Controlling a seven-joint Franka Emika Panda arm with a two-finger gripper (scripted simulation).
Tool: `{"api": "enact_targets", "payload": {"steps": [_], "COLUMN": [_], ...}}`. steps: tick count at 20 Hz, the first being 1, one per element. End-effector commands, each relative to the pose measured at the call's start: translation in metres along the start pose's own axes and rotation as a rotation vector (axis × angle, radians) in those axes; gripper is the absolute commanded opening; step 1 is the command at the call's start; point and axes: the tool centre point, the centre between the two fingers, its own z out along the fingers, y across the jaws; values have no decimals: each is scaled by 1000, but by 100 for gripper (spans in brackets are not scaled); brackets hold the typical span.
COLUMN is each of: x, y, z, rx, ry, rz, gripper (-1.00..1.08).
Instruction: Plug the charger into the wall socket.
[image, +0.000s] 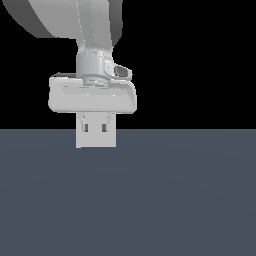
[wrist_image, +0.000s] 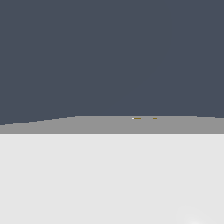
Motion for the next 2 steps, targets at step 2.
{"api": "enact_targets", "payload": {"steps": [2], "x": [3], "y": [0], "z": [0], "rx": [0], "ry": [0], "rz": [0], "gripper": [-100]}}
